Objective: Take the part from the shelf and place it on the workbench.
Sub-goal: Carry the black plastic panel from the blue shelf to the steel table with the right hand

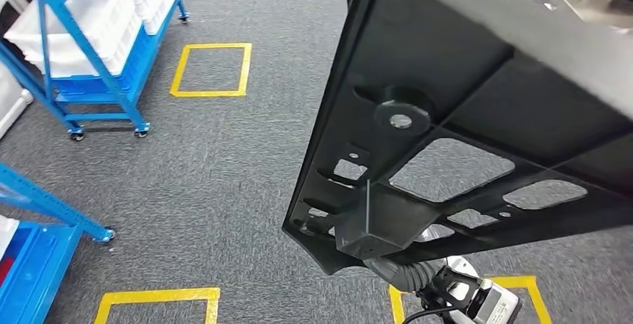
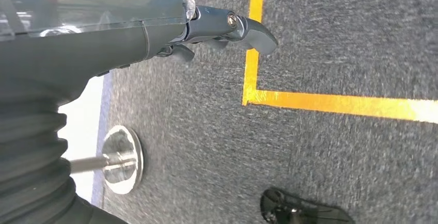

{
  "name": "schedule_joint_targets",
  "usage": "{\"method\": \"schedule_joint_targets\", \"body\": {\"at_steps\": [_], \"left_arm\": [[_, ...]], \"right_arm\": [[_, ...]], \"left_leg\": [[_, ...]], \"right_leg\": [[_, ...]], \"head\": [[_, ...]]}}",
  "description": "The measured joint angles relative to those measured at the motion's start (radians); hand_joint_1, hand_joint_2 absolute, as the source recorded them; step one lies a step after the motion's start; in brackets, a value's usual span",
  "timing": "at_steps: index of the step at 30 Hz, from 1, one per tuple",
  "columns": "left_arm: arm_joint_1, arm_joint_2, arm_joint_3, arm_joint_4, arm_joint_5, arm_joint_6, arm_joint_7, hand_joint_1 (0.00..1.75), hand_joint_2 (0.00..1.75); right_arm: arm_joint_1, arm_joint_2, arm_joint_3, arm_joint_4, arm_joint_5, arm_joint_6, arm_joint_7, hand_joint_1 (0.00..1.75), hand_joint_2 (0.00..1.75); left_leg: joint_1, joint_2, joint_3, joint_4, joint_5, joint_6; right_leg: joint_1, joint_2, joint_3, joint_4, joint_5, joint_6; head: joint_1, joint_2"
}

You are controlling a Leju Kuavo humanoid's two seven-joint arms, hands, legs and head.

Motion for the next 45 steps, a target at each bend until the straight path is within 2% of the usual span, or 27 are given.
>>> {"method": "schedule_joint_targets", "body": {"at_steps": [1, 3, 5, 7, 9, 11, 13, 15, 16, 18, 19, 21, 23, 25, 27, 29, 30, 32, 34, 35, 36, 38, 39, 41, 42, 44, 45], "left_arm": [[0.0, -0.001, 0.0, 0.0, -0.001, 0.0, 0.002, 0.0, 1.75], [-0.001, -0.004, 0.0, 0.0, -0.002, 0.002, 0.006, 0.0, 1.75], [-0.001, -0.006, 0.0, -0.001, -0.003, 0.006, 0.008, 0.0, 1.75], [-0.001, -0.008, 0.001, -0.001, -0.003, 0.009, 0.008, 0.0, 1.75], [-0.002, -0.009, 0.001, -0.002, -0.004, 0.01, 0.005, 0.0, 1.75], [0.0, -0.011, 0.001, -0.002, -0.004, 0.01, 0.002, 0.0, 1.75], [0.005, -0.012, 0.004, -0.002, -0.004, 0.01, -0.001, 0.0, 1.75], [0.008, -0.013, 0.009, -0.002, -0.002, 0.011, -0.005, 0.0, 1.75], [0.009, -0.013, 0.012, -0.002, -0.001, 0.012, -0.007, 0.0, 1.75], [0.009, -0.013, 0.019, -0.002, 0.0, 0.015, -0.01, 0.0, 1.75], [0.009, -0.013, 0.023, -0.002, 0.0, 0.017, -0.011, 0.0, 1.75], [0.007, -0.013, 0.029, -0.002, -0.001, 0.021, -0.012, 0.0, 1.75], [0.003, -0.012, 0.032, -0.004, -0.003, 0.025, -0.013, 0.0, 1.75], [-0.001, -0.013, 0.034, -0.006, -0.005, 0.028, -0.013, 0.0, 1.75], [0.0, -0.013, 0.038, -0.008, -0.007, 0.028, -0.014, 0.0, 1.75], [0.003, -0.012, 0.045, -0.009, -0.011, 0.029, -0.014, 0.0, 1.75], [0.003, -0.012, 0.048, -0.009, -0.013, 0.03, -0.014, 0.0, 1.75], [0.002, -0.012, 0.05, -0.01, -0.016, 0.03, -0.014, 0.0, 1.75], [0.001, -0.012, 0.051, -0.011, -0.02, 0.031, -0.013, 0.0, 1.75], [0.0, -0.011, 0.051, -0.011, -0.022, 0.03, -0.013, 0.0, 1.75], [0.0, -0.01, 0.051, -0.011, -0.024, 0.03, -0.012, 0.0, 1.75], [-0.003, -0.009, 0.051, -0.013, -0.03, 0.027, -0.01, 0.0, 1.75], [-0.004, -0.008, 0.051, -0.014, -0.034, 0.026, -0.008, 0.0, 1.75], [-0.005, -0.005, 0.051, -0.015, -0.042, 0.024, -0.007, 0.0, 1.75], [-0.004, -0.003, 0.051, -0.015, -0.045, 0.023, -0.007, 0.0, 1.75], [-0.001, 0.001, 0.051, -0.016, -0.046, 0.022, -0.007, 0.0, 1.75], [0.0, 0.003, 0.051, -0.016, -0.046, 0.022, -0.008, 0.0, 1.75]], "right_arm": [[0.0, 0.0, 0.0, 0.0, -0.004, 0.002, 0.003, 1.69, 1.75], [-0.001, 0.0, 0.001, 0.0, -0.011, 0.008, 0.004, 1.69, 1.75], [-0.003, 0.001, 0.002, 0.0, -0.017, 0.014, 0.005, 1.69, 1.75], [-0.004, 0.002, 0.003, 0.0, -0.022, 0.019, 0.005, 1.69, 1.75], [-0.005, 0.002, 0.003, 0.0, -0.027, 0.022, 0.005, 1.69, 1.75], [-0.009, 0.002, 0.004, 0.001, -0.033, 0.026, 0.004, 1.69, 1.75], [-0.011, 0.003, 0.004, 0.001, -0.039, 0.032, 0.001, 1.69, 1.75], [-0.008, 0.002, 0.004, 0.002, -0.047, 0.038, -0.006, 1.69, 1.75], [-0.007, 0.002, 0.004, 0.002, -0.049, 0.04, -0.009, 1.69, 1.75], [-0.007, 0.002, 0.004, 0.002, -0.054, 0.044, -0.016, 1.69, 1.75], [-0.008, 0.002, 0.004, 0.002, -0.056, 0.047, -0.017, 1.69, 1.75], [-0.01, 0.002, 0.004, 0.003, -0.059, 0.054, -0.019, 1.69, 1.75], [-0.012, 0.002, 0.003, 0.003, -0.061, 0.058, -0.017, 1.69, 1.75], [-0.017, 0.002, 0.003, 0.003, -0.064, 0.06, -0.014, 1.69, 1.75], [-0.022, 0.002, 0.003, 0.004, -0.065, 0.06, -0.011, 1.69, 1.75], [-0.022, 0.002, 0.003, 0.007, -0.065, 0.06, -0.008, 1.69, 1.75], [-0.022, 0.002, 0.003, 0.01, -0.065, 0.06, -0.008, 1.69, 1.75], [-0.021, 0.002, 0.003, 0.013, -0.066, 0.06, -0.009, 1.69, 1.75], [-0.022, 0.002, 0.003, 0.015, -0.067, 0.062, -0.011, 1.69, 1.75], [-0.023, 0.002, 0.003, 0.015, -0.067, 0.063, -0.012, 1.69, 1.75], [-0.023, 0.002, 0.003, 0.015, -0.067, 0.064, -0.013, 1.69, 1.75], [-0.024, 0.003, 0.003, 0.014, -0.067, 0.065, -0.011, 1.69, 1.75], [-0.025, 0.005, 0.003, 0.012, -0.066, 0.065, -0.008, 1.69, 1.75], [-0.029, 0.01, 0.003, 0.009, -0.067, 0.065, -0.002, 1.69, 1.75], [-0.032, 0.014, 0.003, 0.009, -0.067, 0.065, -0.001, 1.69, 1.75], [-0.033, 0.019, 0.003, 0.009, -0.068, 0.065, 0.001, 1.69, 1.75], [-0.033, 0.021, 0.003, 0.009, -0.068, 0.066, 0.001, 1.69, 1.75]], "left_leg": [[0.0, 0.011, 0.001, 0.001, -0.002, -0.002], [-0.002, 0.03, 0.003, 0.007, -0.008, -0.011], [-0.006, 0.045, 0.007, 0.012, -0.016, -0.022], [-0.006, 0.063, 0.013, 0.012, -0.02, -0.034], [0.0, 0.049, 0.01, 0.03, -0.038, -0.045], [0.006, 0.0, -0.027, 0.119, -0.094, -0.052], [0.007, -0.029, -0.091, 0.256, -0.158, -0.055], [0.007, -0.035, -0.119, 0.309, -0.159, -0.054], [0.007, -0.038, -0.106, 0.275, -0.13, -0.051], [0.008, -0.07, -0.043, 0.136, -0.057, -0.044], [0.008, -0.089, -0.017, 0.076, -0.035, -0.041], [0.005, -0.108, 0.004, 0.026, -0.026, -0.034], [0.004, -0.089, 0.006, 0.018, -0.019, -0.023], [0.006, -0.067, 0.009, 0.006, -0.01, -0.008], [0.004, -0.044, 0.009, 0.0, -0.007, 0.001], [0.001, -0.019, 0.006, 0.001, -0.007, 0.003], [0.001, -0.007, 0.006, 0.001, -0.008, 0.003], [0.0, 0.014, 0.007, 0.003, -0.011, -0.001], [-0.003, 0.031, 0.01, 0.007, -0.017, -0.009], [-0.005, 0.038, 0.012, 0.009, -0.019, -0.014], [-0.007, 0.046, 0.014, 0.01, -0.022, -0.019], [-0.007, 0.06, 0.018, 0.01, -0.026, -0.03], [-0.005, 0.052, 0.018, 0.016, -0.033, -0.036], [0.001, 0.01, -0.007, 0.079, -0.076, -0.047], [0.003, -0.015, -0.035, 0.143, -0.11, -0.051], [0.005, -0.033, -0.101, 0.28, -0.164, -0.055], [0.005, -0.035, -0.118, 0.312, -0.166, -0.056]], "right_leg": [[-0.002, -0.007, 0.026, -0.046, 0.027, 0.002], [-0.002, -0.048, 0.108, -0.186, 0.08, -0.001], [0.003, -0.075, 0.15, -0.262, 0.097, -0.011], [0.007, -0.059, 0.148, -0.267, 0.097, -0.024], [0.005, -0.038, 0.149, -0.273, 0.102, -0.037], [0.002, -0.018, 0.151, -0.278, 0.108, -0.049], [0.005, 0.005, 0.149, -0.278, 0.109, -0.053], [0.009, 0.032, 0.149, -0.277, 0.109, -0.054], [0.009, 0.045, 0.151, -0.276, 0.109, -0.054], [0.01, 0.068, 0.154, -0.273, 0.109, -0.051], [0.01, 0.079, 0.153, -0.271, 0.108, -0.047], [0.008, 0.099, 0.147, -0.27, 0.111, -0.035], [0.005, 0.113, 0.141, -0.271, 0.115, -0.021], [0.008, 0.077, 0.125, -0.24, 0.093, -0.013], [0.009, 0.022, 0.073, -0.133, 0.031, -0.009], [0.005, 0.005, 0.015, -0.013, -0.017, -0.005], [0.003, 0.002, 0.006, 0.006, -0.017, -0.004], [0.001, -0.013, 0.053, -0.077, 0.034, -0.004], [0.006, -0.055, 0.13, -0.219, 0.082, -0.011], [0.009, -0.068, 0.153, -0.26, 0.092, -0.015], [0.012, -0.073, 0.16, -0.276, 0.092, -0.019], [0.013, -0.051, 0.159, -0.277, 0.096, -0.027], [0.011, -0.041, 0.16, -0.281, 0.099, -0.032], [0.005, -0.022, 0.162, -0.287, 0.104, -0.043], [0.005, -0.012, 0.161, -0.287, 0.105, -0.047], [0.007, 0.012, 0.16, -0.287, 0.106, -0.05], [0.007, 0.025, 0.161, -0.286, 0.106, -0.05]], "head": [[0.0, 0.0], [0.0, 0.0], [0.0, 0.0], [0.0, 0.0], [0.0, 0.0], [0.0, 0.0], [0.0, 0.0], [0.0, 0.0], [0.0, 0.0], [0.0, 0.0], [0.0, 0.0], [0.0, 0.0], [0.0, 0.0], [0.0, 0.0], [0.0, 0.0], [0.0, 0.0], [0.0, 0.0], [0.0, 0.0], [0.0, 0.0], [0.0, 0.0], [0.0, 0.0], [0.0, 0.0], [0.0, 0.0], [0.0, 0.0], [0.0, 0.0], [0.0, 0.0], [0.0, 0.0]]}}
